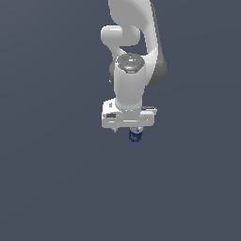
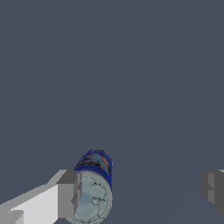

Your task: Pick up the object and move it to a goal position.

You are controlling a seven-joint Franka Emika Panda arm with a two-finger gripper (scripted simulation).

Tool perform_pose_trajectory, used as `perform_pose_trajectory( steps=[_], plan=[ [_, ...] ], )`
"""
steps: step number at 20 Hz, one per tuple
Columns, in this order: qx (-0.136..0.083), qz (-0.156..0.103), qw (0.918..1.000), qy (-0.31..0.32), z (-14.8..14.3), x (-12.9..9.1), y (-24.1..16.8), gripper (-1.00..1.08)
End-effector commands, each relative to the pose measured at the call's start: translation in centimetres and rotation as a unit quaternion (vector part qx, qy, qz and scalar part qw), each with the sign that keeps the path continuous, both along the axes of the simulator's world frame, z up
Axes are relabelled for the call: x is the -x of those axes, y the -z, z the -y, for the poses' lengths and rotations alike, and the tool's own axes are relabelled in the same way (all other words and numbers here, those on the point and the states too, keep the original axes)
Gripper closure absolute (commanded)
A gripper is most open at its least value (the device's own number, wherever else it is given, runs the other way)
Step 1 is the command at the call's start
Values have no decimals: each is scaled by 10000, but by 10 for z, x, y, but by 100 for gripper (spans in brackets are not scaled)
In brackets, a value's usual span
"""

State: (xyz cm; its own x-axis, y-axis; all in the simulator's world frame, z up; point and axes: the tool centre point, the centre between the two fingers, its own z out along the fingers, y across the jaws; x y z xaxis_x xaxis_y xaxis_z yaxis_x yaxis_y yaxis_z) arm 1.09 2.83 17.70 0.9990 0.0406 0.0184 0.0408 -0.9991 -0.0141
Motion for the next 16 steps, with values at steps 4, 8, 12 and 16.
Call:
perform_pose_trajectory(
  steps=[4,8,12,16],
  plan=[
    [-11,-11,10000,-26,-1,0,0,-92],
    [-56,-53,9999,-109,-2,0,2,-92],
    [-84,-72,9999,-106,-2,-1,1,-92],
    [-75,-69,9999,-134,-3,0,2,-92]
  ],
)
